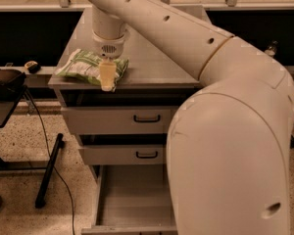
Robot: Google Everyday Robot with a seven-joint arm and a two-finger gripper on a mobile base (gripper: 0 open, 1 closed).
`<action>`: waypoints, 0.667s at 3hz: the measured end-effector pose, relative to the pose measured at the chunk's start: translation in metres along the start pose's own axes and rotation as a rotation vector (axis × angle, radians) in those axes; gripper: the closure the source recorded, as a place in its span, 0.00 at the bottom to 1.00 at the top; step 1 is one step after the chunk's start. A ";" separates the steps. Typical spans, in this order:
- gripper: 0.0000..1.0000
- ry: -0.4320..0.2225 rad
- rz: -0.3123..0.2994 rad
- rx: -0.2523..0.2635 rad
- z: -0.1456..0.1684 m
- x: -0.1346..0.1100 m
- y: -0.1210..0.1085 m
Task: Place green jalapeno chip bag into bottom drawer
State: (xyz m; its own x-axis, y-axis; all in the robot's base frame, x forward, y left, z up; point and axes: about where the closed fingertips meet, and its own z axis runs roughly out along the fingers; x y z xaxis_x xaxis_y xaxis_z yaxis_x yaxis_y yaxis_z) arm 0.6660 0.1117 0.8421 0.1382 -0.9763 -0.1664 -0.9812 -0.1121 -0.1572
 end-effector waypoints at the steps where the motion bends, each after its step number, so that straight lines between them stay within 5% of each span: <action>1: 0.65 0.000 0.000 0.000 -0.002 0.000 0.000; 2: 0.88 -0.035 -0.007 -0.001 -0.002 -0.004 -0.004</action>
Offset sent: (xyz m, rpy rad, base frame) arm -0.0083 -0.1123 0.1274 0.8161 0.1962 0.1837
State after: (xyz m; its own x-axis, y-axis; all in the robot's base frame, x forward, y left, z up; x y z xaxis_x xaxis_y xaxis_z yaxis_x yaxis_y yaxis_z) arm 0.6696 0.1152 0.8458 0.1493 -0.9685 -0.1994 -0.9803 -0.1186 -0.1576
